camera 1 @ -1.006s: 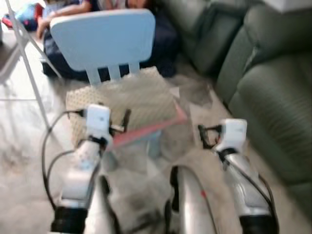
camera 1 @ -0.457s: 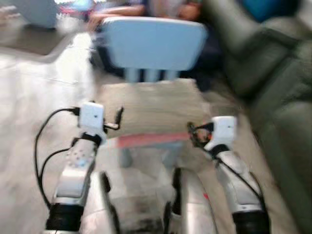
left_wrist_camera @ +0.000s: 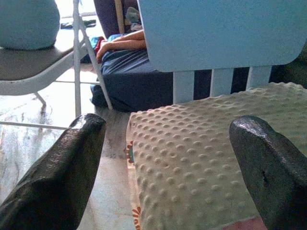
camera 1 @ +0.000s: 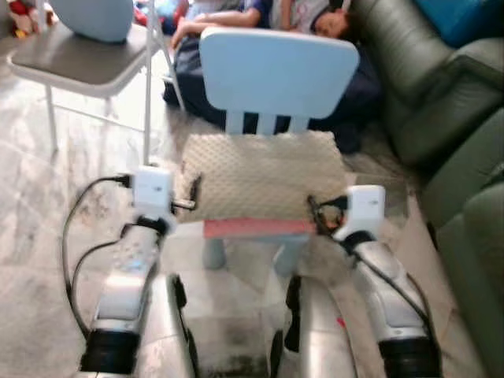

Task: Move the pillow to the sofa

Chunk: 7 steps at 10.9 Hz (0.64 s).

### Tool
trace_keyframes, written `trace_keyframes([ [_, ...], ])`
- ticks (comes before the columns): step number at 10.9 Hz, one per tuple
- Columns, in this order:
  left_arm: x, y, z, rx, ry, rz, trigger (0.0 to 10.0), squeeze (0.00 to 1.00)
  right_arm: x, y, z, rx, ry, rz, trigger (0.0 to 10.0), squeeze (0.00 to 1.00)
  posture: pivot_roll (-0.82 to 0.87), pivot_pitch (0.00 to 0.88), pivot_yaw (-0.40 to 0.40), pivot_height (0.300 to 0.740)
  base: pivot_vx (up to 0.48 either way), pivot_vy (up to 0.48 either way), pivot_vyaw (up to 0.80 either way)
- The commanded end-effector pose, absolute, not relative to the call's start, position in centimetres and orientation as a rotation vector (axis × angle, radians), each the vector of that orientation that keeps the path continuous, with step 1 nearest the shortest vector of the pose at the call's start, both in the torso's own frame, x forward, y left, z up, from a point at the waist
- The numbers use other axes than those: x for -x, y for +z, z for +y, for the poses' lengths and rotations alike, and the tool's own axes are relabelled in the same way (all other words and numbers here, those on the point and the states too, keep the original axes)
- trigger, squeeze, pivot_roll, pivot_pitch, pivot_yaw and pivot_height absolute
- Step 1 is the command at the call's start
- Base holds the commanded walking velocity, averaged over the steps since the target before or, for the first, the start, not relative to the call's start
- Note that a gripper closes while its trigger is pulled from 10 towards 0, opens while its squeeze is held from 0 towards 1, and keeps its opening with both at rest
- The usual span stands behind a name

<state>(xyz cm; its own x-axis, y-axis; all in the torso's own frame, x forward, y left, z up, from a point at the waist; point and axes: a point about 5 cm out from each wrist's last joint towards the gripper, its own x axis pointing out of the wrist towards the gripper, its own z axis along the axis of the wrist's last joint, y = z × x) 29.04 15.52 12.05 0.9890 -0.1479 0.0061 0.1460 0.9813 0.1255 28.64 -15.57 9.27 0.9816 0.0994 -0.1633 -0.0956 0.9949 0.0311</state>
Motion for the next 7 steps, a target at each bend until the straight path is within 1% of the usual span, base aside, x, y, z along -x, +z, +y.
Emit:
trace_keyframes([
  [1, -28.95, 11.83, 15.62, -0.121, -0.150, -0.006, 10.0, 0.00, -28.53, 8.98, -15.68, -0.031, 0.093, 0.180, 10.0, 0.00, -0.07, 0.163, -0.075, 0.560, 0.304, 0.000, -0.80],
  [3, -28.86, 11.76, 15.49, -0.114, -0.153, -0.002, 10.0, 0.00, -28.53, 9.09, -15.73, -0.034, 0.091, 0.172, 10.0, 0.00, -0.08, 0.177, -0.079, 0.560, 0.302, 0.000, 0.00],
  [7, -28.60, 11.69, 15.64, -0.101, -0.138, 0.006, 10.0, 0.00, -28.33, 9.02, -15.74, -0.033, 0.094, 0.181, 10.0, 0.00, -0.08, 0.198, -0.081, 0.560, 0.000, 0.000, 0.00],
])
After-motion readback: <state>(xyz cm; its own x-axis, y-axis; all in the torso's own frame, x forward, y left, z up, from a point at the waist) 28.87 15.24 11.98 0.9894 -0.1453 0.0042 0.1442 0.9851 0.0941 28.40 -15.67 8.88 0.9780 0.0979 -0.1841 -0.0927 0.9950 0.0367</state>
